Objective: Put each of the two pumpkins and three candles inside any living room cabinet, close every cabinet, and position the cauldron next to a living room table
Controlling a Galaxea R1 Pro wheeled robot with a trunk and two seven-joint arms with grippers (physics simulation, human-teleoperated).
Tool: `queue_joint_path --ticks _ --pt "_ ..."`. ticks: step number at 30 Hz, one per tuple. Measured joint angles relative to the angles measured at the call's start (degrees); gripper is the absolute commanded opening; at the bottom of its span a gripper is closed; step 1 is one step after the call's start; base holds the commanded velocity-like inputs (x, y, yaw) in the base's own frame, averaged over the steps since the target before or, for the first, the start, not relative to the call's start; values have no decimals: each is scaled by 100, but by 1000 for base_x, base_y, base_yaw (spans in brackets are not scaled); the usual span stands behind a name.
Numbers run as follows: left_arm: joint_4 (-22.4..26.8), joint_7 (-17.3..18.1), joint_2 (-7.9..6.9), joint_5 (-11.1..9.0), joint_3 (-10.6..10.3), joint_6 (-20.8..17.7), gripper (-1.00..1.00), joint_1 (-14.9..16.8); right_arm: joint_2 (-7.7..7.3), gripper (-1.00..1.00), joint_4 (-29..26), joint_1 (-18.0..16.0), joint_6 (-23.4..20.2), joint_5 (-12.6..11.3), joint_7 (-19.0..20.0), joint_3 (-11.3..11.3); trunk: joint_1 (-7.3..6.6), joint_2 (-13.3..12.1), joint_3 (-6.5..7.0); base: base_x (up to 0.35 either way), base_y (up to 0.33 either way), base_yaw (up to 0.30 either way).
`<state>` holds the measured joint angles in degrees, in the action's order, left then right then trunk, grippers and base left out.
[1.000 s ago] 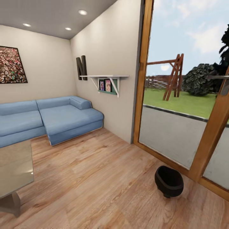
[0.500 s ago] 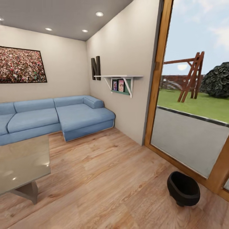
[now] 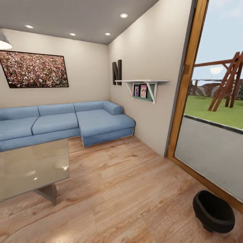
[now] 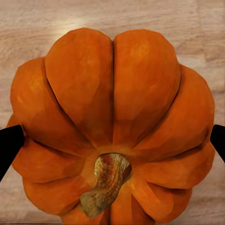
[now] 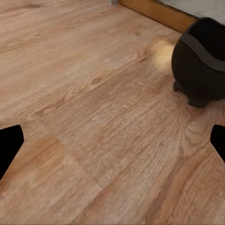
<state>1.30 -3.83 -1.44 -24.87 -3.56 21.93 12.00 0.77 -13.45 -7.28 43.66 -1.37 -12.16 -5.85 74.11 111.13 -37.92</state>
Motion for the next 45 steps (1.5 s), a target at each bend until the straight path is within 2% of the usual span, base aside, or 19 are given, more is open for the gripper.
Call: queue_joint_path --ticks 25,45 --pt "3 -47 4 10 -5 93 -100 0 -9 100 -3 0 0 0 -1 0 0 0 0 0 0 275" --pt "-5 -6 37 9 -18 0 -100 0 -1 100 -8 0 9 0 0 -3 0 0 0 0 0 275"
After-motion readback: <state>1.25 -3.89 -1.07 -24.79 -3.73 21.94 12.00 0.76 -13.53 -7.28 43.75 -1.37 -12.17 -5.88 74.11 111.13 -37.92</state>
